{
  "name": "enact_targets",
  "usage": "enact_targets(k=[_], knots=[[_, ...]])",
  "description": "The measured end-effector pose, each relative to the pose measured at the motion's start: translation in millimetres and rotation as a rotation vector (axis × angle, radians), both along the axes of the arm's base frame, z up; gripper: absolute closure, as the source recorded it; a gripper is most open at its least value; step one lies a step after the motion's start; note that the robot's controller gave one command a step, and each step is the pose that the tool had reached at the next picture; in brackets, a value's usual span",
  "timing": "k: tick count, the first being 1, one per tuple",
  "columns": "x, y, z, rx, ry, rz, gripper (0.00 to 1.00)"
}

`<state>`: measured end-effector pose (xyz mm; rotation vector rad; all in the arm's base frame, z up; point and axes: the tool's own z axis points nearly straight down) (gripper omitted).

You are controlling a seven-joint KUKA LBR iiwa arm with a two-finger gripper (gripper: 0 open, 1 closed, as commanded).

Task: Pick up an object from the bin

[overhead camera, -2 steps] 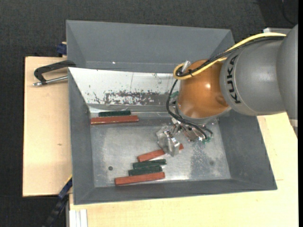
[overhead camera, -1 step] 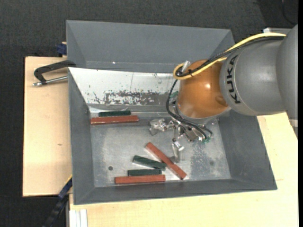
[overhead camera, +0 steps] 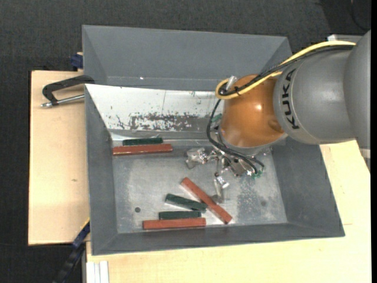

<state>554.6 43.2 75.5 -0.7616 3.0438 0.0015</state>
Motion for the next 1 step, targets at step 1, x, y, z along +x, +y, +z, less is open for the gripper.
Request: enact_targets(k=[1], knots=[[-39.2,30.7,0.3,-0.002,-0.004,0.054,0.0]])
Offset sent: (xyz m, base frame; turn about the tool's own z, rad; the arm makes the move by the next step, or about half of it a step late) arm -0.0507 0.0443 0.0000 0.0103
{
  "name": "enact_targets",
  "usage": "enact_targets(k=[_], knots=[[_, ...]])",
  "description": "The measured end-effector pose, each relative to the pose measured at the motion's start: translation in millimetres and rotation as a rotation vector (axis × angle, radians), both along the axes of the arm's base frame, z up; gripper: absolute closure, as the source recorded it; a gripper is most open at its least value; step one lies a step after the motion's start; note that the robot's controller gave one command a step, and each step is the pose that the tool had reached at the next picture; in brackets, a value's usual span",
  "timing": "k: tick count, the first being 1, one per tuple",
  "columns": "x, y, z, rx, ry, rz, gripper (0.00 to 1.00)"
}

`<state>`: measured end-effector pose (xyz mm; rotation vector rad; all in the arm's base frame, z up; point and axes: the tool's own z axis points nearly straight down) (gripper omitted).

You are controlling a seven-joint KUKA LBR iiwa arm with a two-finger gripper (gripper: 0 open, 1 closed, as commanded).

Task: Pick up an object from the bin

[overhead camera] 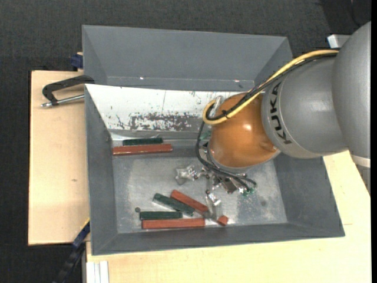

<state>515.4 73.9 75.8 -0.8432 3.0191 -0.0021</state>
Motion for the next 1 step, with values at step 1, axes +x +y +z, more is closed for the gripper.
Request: enact_targets(k=[1], knots=[[-9.1,14.8,1.2,0.003,-0.002,-0.065,1.0]])
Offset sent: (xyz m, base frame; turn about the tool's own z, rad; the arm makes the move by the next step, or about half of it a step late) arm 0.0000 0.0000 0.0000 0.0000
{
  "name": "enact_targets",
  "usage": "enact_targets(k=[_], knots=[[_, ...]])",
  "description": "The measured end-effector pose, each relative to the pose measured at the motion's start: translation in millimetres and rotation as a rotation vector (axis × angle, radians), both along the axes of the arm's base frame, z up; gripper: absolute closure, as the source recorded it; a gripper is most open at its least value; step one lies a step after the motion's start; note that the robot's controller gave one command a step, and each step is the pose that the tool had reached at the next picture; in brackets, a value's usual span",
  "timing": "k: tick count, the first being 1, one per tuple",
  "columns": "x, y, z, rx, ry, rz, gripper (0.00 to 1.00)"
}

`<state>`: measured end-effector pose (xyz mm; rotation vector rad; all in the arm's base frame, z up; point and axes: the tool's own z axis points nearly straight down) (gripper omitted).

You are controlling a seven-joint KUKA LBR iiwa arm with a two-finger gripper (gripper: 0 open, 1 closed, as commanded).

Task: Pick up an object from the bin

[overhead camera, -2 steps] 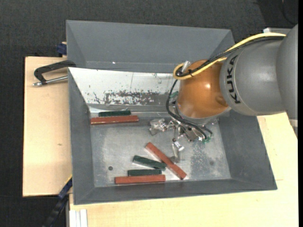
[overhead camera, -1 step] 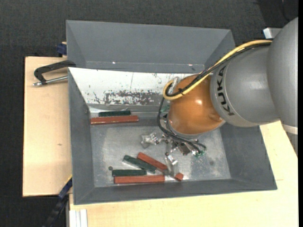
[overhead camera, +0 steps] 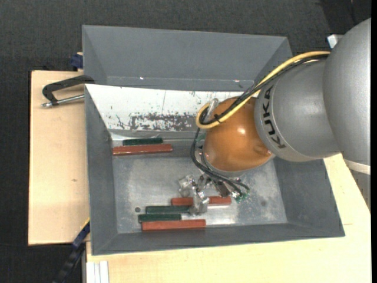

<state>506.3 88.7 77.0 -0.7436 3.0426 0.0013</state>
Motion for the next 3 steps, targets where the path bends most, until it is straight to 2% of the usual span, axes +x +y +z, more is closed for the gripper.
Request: enact_targets(k=[1,2,3], knots=[[0.0,-0.1,0.0,0.0,0.0,0.0,1.0],[-1.9,4.4,54.6,-0.001,0.008,0.009,1.0],[-4.0,-3.7,83.6,0.0,0.0,0.004,1.0]])
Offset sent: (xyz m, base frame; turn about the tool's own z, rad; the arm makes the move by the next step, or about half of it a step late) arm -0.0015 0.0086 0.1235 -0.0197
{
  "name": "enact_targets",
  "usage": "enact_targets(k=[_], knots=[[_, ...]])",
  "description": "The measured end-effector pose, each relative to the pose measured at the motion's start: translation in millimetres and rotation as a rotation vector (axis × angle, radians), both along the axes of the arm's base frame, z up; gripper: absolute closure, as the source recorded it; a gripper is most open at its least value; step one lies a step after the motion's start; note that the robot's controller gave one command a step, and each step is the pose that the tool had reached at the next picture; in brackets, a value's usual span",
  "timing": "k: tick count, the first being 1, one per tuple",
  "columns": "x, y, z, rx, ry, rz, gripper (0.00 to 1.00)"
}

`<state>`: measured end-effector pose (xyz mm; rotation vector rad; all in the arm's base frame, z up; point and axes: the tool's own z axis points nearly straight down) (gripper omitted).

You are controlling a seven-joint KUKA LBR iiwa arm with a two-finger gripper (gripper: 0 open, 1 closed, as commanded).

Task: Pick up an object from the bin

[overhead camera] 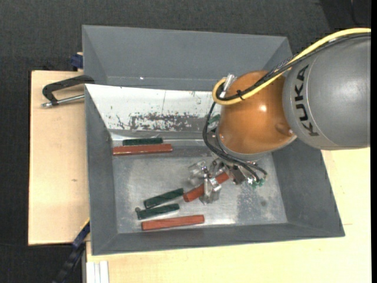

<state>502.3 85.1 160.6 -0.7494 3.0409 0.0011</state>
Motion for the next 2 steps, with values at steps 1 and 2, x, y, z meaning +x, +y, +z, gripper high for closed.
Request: enact_targets(k=[1,2], knots=[[10.8,6.1,32.8,-0.002,0.012,0.003,1.0],[20.2,11.5,77.1,-0.001,0.004,0.014,1.0]])
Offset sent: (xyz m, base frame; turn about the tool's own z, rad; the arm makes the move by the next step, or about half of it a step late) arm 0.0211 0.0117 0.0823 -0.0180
